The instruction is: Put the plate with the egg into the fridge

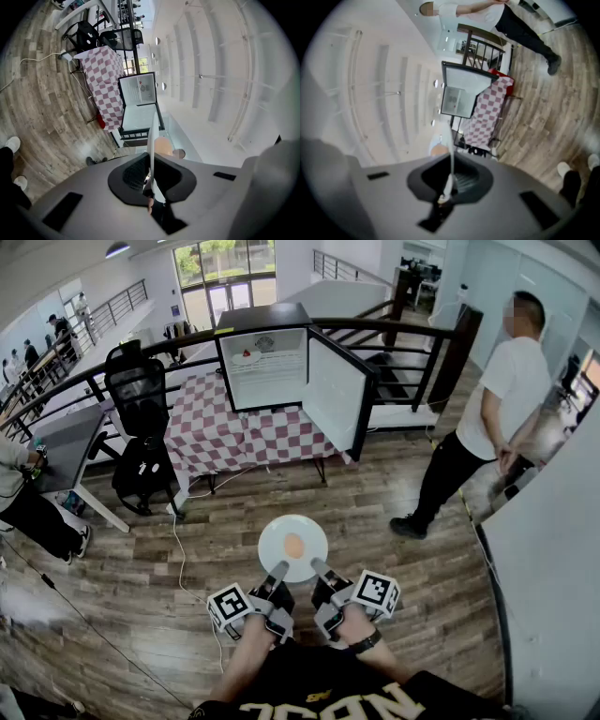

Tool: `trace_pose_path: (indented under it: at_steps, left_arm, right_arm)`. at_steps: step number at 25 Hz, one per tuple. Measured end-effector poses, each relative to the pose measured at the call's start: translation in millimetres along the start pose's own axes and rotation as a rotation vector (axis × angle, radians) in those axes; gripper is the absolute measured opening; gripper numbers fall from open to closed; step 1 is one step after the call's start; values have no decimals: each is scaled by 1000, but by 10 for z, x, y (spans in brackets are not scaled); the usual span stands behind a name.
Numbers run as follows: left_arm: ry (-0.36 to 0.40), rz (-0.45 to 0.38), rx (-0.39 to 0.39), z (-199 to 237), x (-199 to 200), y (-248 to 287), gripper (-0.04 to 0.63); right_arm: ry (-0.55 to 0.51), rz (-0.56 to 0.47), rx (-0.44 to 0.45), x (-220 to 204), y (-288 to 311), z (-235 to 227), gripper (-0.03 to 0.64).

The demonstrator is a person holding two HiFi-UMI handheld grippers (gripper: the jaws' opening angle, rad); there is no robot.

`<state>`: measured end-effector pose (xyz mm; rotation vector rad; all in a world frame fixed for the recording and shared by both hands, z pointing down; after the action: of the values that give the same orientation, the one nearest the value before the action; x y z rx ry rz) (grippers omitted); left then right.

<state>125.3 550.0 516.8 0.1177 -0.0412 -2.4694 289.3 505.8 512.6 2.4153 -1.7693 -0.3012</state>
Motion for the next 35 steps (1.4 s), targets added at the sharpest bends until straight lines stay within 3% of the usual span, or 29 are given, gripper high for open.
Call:
trace_pose_path:
  at_steps: [11,18,26,35]
  left_arm:
    - [-3,-26,-68,0,955,-211,37]
    - [-51,-13,-36,95,1341,-291,37]
    - [-78,43,-26,119,1597,-80,37]
    - [-107,51,4,183,1999,421,37]
  right_arm:
    - [-72,6,0,193,954,339,29]
    - [-23,-5,-17,249,1345,349,29]
    - [0,-55,-27,454,1452,318,29]
    - [38,-69,-13,1034,1670,211,29]
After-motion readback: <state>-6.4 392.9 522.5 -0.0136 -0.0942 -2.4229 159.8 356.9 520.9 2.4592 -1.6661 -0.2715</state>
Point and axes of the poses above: the fingertips, and each gripper's own axes: y forward along the fingers, z to its left, x out of its top, the point moved 7 cm from there along -y, backward along the fingers, and after that the axes turned 15 degrees about z, right-handed, at the moved point
